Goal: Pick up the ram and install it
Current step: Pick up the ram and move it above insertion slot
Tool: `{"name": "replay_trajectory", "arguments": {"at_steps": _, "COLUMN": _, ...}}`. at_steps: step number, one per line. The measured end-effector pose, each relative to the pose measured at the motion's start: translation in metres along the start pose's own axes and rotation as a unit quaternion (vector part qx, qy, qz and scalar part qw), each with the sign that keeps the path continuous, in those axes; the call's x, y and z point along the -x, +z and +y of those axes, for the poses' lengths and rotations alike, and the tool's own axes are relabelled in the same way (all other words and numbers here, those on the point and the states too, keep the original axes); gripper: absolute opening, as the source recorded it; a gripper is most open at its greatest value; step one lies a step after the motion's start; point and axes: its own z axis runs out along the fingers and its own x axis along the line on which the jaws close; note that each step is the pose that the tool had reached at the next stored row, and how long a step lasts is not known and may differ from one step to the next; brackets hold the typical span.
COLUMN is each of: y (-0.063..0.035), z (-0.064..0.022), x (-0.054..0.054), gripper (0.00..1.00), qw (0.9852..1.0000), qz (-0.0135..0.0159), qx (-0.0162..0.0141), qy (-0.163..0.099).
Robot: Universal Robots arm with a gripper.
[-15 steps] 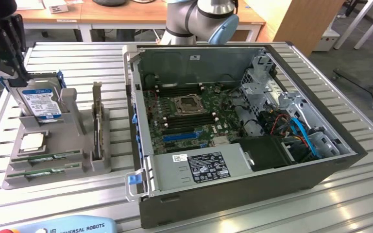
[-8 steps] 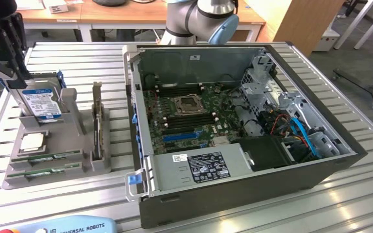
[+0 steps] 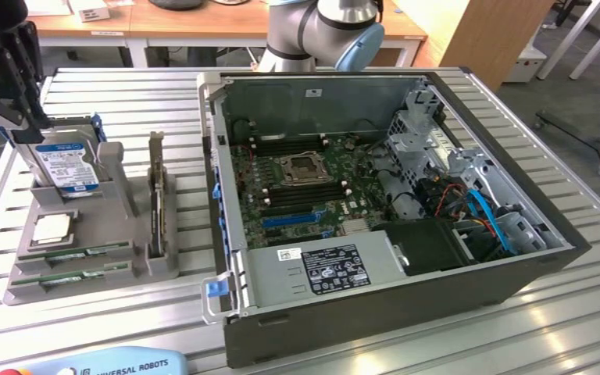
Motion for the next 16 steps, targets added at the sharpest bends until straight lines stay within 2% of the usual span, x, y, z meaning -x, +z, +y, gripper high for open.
{"name": "replay_trajectory", "arguments": {"at_steps": 6, "y": 0.0093, "z": -0.0005, "x": 0.000, "gripper": 0.29, "qw": 1.0000, "qz": 0.0001, "qx": 0.0000, "qy": 0.000}}
{"name": "replay_trajectory", "arguments": {"at_steps": 16, "y": 0.0193, "z": -0.0009, "x": 0.000, "gripper": 0.29, "qw": 1.0000, "qz": 0.0001, "qx": 0.0000, "qy": 0.000}}
